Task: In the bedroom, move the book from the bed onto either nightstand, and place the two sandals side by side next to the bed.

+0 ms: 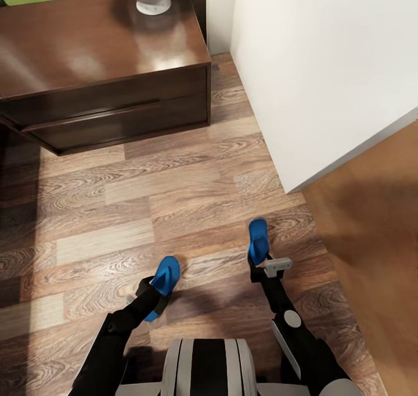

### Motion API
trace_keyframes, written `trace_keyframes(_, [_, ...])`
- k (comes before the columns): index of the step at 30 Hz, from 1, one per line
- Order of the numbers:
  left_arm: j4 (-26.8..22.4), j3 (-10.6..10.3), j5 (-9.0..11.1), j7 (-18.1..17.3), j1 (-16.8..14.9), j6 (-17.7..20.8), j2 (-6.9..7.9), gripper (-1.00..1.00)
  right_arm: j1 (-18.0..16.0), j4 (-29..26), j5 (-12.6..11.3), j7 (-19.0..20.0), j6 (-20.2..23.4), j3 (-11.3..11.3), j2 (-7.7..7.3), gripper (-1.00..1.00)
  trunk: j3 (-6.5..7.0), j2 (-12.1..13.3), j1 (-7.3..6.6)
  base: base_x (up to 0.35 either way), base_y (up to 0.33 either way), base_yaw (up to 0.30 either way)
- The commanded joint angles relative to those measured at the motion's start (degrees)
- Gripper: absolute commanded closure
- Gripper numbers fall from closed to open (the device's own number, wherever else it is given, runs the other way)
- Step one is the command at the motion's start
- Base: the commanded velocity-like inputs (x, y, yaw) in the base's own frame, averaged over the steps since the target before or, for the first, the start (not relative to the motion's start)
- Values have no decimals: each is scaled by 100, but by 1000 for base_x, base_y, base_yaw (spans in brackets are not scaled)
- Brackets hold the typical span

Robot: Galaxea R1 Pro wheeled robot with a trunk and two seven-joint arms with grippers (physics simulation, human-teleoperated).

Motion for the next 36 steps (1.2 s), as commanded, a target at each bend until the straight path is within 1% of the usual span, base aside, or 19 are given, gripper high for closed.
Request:
trace_keyframes(1, [-8,13,60,19,-1,-42,-5,100,-3,4,-2,-42,-14,18,-5,100,20,0,-3,0,0,0])
trace_keyframes(13, [1,29,60,0,-1,-51,-5,100,-2,4,-30,-42,-12,1,-9,100,286,16,-34,0,0,0])
trace_keyframes(16, [1,35,60,-13,-2,-78,105,100,-2,4,-31,-42,-12,1,-12,100,353,20,-42,0,0,0])
trace_keyframes(19, [-5,44,53,-21,0,-101,149,100,-3,4,-32,-42,-11,0,-12,100,419,24,-49,0,0,0])
trace_keyframes(22, [-7,47,-501,-26,1,-116,195,100,-3,4,-32,-42,-11,0,-9,100,485,28,-57,0,0,0])
trace_keyframes(24, [-27,52,-833,-26,0,-133,207,100,-3,4,-32,-42,-11,0,-10,100,530,31,-62,0,0,0])
trace_keyframes(26, [-37,55,-939,-24,1,-193,217,100,-2,4,-32,-42,-12,0,-9,100,574,34,-67,0,0,0])
trace_keyframes(27, [-39,56,-965,-21,1,-221,222,100,-3,4,-32,-42,-11,0,-9,100,574,34,-67,0,0,0])
trace_keyframes(32, [-52,58,-1010,-17,0,-272,229,100,-2,4,-27,-42,-10,0,-8,100,574,34,-67,0,0,0])
trace_keyframes(36, [-59,57,-1082,-17,1,-278,230,100,-3,4,-24,-42,-11,0,-8,100,663,39,-78,0,0,0])
